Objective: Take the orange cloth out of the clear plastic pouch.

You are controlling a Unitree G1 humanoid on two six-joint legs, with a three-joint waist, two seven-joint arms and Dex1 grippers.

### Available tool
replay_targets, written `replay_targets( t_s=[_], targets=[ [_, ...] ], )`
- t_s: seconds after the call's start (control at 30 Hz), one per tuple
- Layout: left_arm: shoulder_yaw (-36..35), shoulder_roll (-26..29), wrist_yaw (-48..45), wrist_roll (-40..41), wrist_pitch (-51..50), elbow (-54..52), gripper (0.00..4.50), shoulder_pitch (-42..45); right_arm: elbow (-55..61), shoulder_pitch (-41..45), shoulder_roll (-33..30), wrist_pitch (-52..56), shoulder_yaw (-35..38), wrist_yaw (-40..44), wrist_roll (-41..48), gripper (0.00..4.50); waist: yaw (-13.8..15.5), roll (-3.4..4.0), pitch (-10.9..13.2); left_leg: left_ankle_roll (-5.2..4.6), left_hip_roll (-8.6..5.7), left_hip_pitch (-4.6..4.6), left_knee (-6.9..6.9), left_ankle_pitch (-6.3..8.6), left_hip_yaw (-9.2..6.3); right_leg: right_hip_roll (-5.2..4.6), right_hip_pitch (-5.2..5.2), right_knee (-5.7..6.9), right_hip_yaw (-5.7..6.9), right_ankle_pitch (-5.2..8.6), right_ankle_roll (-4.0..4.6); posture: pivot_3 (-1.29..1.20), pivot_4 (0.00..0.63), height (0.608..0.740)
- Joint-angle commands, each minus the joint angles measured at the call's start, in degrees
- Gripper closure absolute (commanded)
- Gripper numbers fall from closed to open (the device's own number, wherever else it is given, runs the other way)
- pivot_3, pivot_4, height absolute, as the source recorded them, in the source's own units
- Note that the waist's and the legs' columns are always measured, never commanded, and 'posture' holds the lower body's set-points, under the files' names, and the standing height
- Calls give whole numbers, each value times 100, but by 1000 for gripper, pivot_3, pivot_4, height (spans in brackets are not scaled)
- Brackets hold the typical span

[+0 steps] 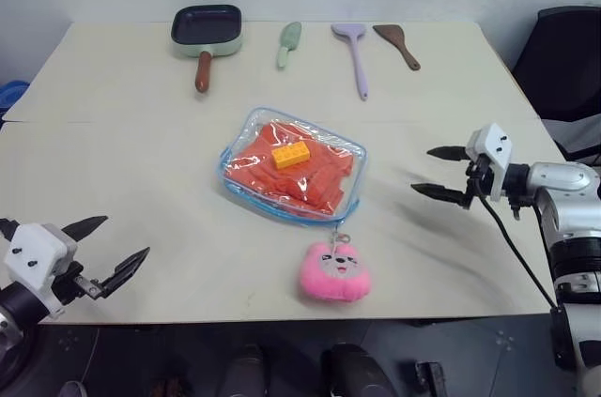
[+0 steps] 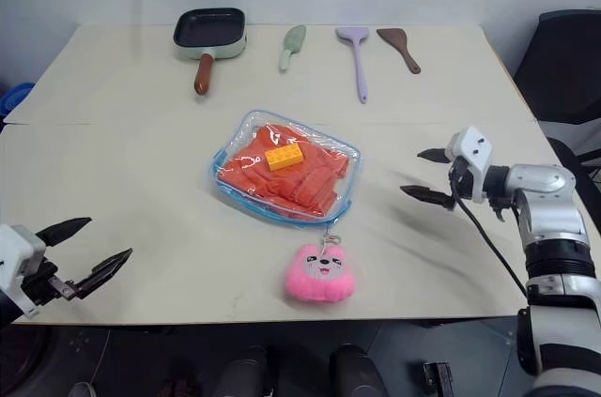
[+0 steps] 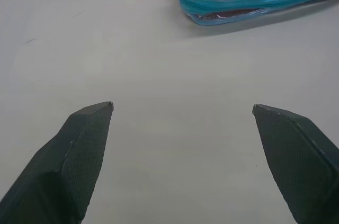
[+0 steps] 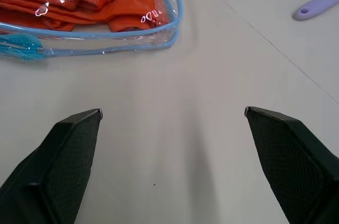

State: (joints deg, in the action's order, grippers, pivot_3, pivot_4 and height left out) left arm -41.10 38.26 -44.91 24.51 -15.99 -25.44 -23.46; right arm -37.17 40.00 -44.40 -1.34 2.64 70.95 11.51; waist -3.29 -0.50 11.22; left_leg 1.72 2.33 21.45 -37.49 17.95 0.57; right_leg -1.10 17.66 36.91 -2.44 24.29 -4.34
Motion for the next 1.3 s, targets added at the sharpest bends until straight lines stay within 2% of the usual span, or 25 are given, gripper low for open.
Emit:
replay_targets(
  t_s=[0.03, 0.67, 1.03, 1.13, 1.3],
  targets=[
    [-206, 54, -45, 24, 185, 32, 24, -45, -40, 67, -64, -144, 108, -25, 1, 0, 0, 0, 0, 0, 0, -1, 2, 0, 0, 0, 0, 0, 0, 0, 0, 0, 150, 740],
    [-26, 171, 583, 74, -878, -465, 24, 254, 107, -49, 60, 63, 118, -131, 40, 0, -2, 0, 0, 1, 0, -3, 3, -1, 2, 0, 0, 3, -2, 0, 0, 0, 150, 740],
    [104, 339, 599, 734, -1514, -865, 24, 821, 720, -225, -44, 623, 190, 162, 358, 0, 5, 0, 0, 2, 0, -4, -1, -1, 3, 1, 0, 9, -3, 0, 0, 0, 150, 740],
    [478, 625, 834, 888, -1882, -788, 24, 1590, 1484, -446, -141, 1150, 182, 305, 598, 0, 31, 2, 2, 2, 1, -3, -1, -1, 2, 1, 0, 9, -2, 0, 0, 0, 150, 740],
    [1683, 956, 683, 782, -2009, 54, 24, 3319, 3225, -905, -317, 2462, 195, 604, 1447, 0, 127, 5, 4, 4, 0, 1, -12, -6, -5, 5, 0, 18, 1, -1, -2, 0, 150, 740]
  ],
)
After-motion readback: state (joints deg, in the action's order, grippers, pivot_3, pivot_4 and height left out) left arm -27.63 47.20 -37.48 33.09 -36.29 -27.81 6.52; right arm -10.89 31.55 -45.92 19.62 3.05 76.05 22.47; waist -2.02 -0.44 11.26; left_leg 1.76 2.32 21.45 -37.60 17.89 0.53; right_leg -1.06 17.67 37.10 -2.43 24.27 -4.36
